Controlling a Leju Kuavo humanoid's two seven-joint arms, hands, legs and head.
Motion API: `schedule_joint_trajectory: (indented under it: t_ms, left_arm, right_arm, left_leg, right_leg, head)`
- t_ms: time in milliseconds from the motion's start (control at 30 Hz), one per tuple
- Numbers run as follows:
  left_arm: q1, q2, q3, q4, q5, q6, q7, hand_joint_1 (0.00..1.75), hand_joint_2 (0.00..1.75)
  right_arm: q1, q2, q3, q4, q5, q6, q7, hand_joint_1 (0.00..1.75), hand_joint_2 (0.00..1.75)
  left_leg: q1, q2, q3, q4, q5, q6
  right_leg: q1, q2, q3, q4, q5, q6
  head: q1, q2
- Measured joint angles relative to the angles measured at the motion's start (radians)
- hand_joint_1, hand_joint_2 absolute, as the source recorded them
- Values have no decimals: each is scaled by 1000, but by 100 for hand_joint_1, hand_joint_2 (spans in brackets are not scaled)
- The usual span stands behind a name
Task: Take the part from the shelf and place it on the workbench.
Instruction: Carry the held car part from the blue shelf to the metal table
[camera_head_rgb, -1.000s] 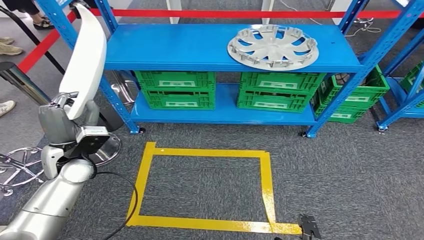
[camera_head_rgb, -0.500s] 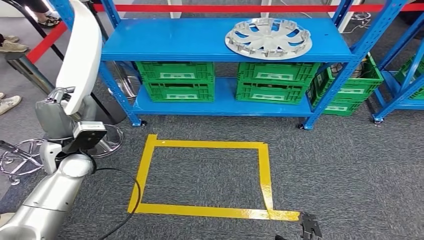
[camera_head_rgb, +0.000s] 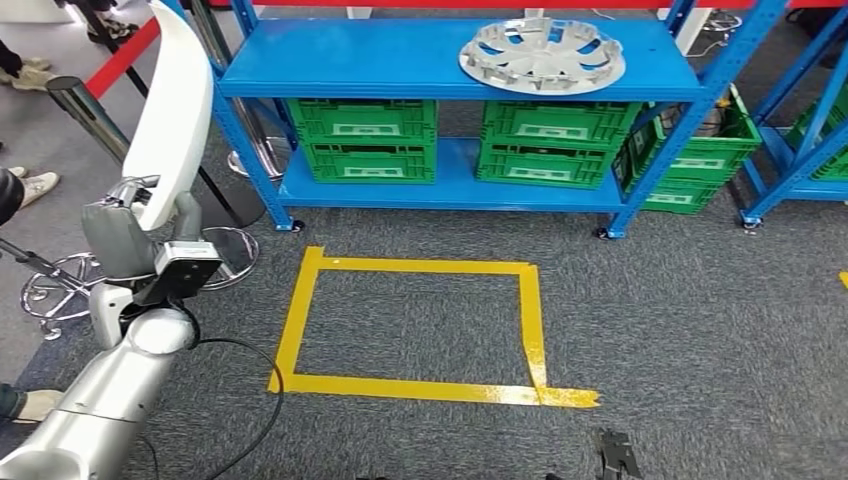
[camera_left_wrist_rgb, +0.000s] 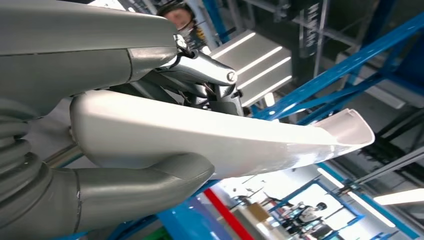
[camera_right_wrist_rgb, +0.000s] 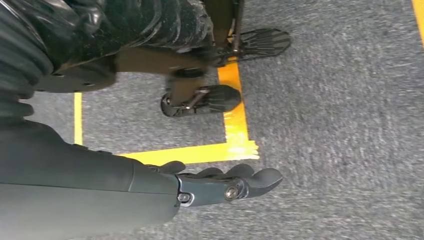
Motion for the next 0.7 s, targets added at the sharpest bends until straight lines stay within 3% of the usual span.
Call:
schedule_joint_trajectory:
  t_ms: [67, 100, 133, 167, 233, 267, 300, 333, 400, 467, 500, 533, 600, 633, 700]
  left_arm:
    - [1, 0, 0, 1, 0, 0, 1, 175, 175]
    - [1, 1, 0, 1, 0, 0, 1, 175, 175]
    - [2, 1, 0, 2, 0, -1, 2, 175, 175]
    - [1, 2, 0, 2, 0, -1, 3, 175, 175]
    - [0, 3, 0, 3, 0, -1, 5, 175, 175]
    - [0, 3, 0, 4, 0, -2, 6, 175, 175]
    - [0, 3, 0, 6, 0, -2, 6, 175, 175]
    - [0, 3, 0, 7, 0, -2, 7, 175, 175]
    - [-2, 3, 0, 8, 0, -2, 7, 175, 175]
    - [-7, 3, 0, 8, 0, -2, 6, 175, 175]
    - [-10, 3, 0, 8, 0, -2, 6, 175, 175]
    - [-11, 3, 0, 9, 0, -2, 6, 175, 175]
    - [-14, 2, -1, 10, 0, -3, 6, 175, 175]
    - [-14, 1, -1, 12, 0, -3, 6, 175, 175]
    - [-16, -2, -1, 14, 0, -4, 5, 175, 175]
  right_arm:
    - [1, 0, 0, 0, 1, 1, 1, 0, 175]
    - [2, 0, -1, 1, 1, 0, 2, 0, 175]
    - [3, 0, -1, 1, 2, 0, 2, 0, 175]
    - [3, 0, -2, 2, 2, 0, 3, 0, 175]
    - [2, 0, -3, 2, 4, 0, 3, 0, 175]
    - [2, 0, -3, 2, 4, 0, 3, 0, 175]
    - [2, 0, -3, 2, 5, 1, 3, 0, 175]
    - [1, 0, -3, 2, 6, 0, 3, 0, 175]
    - [0, 0, -3, 2, 7, 0, 5, 0, 175]
    - [-1, 2, -3, 2, 10, 1, 9, 0, 175]
    - [-1, 2, -3, 2, 10, 1, 10, 0, 175]
    - [-1, 3, -3, 2, 11, 1, 10, 0, 175]
    - [2, 2, -3, 2, 12, 1, 10, 0, 175]
    - [3, 2, -3, 3, 12, 0, 10, 0, 175]
    - [5, 2, -3, 3, 13, 0, 10, 0, 175]
  left_leg:
    - [3, -1, -5, -3, 18, -10]
    - [4, -2, -10, 4, 3, -16]
    - [6, -3, -17, 27, -33, -21]
    - [7, -3, -26, 72, -88, -25]
    - [7, -3, -46, 208, -196, -30]
    - [7, -3, -49, 271, -217, -30]
    - [7, -3, -43, 310, -212, -28]
    - [6, -3, -24, 316, -189, -23]
    - [0, -4, 60, 230, -149, -6]
    - [-9, -5, 163, 83, -167, 13]
    - [-14, -6, 194, 30, -182, 19]
    - [-17, -5, 206, 2, -186, 21]
    - [-17, -2, 192, -13, -167, 25]
    - [-15, 0, 181, -18, -153, 29]
    - [-11, 4, 151, -21, -124, 37]
  right_leg:
    - [1, 0, -5, -20, -1, -16]
    - [1, -2, -16, -18, 9, -24]
    - [1, -4, -25, -16, 20, -34]
    - [1, -6, -36, -15, 33, -43]
    - [6, -8, -66, -8, 60, -52]
    - [8, -9, -87, -2, 73, -54]
    - [11, -9, -108, 4, 84, -54]
    - [13, -10, -128, 11, 93, -55]
    - [17, -10, -163, 23, 111, -53]
    - [19, -9, -184, 30, 128, -46]
    - [18, -9, -190, 30, 138, -41]
    - [16, -9, -196, 29, 149, -35]
    - [13, -8, -210, 31, 153, -25]
    - [13, -6, -220, 47, 130, -21]
    - [10, -4, -251, 133, 32, -11]
  head:
    - [0, 0]
    - [0, 0]
    - [-2, 0]
    - [-3, 0]
    - [-8, 0]
    - [-9, 0]
    - [-9, 0]
    - [-9, 0]
    - [-9, 0]
    - [-8, 0]
    - [-8, 0]
    - [-8, 0]
    - [-9, 0]
    - [-7, 0]
    - [-2, 0]
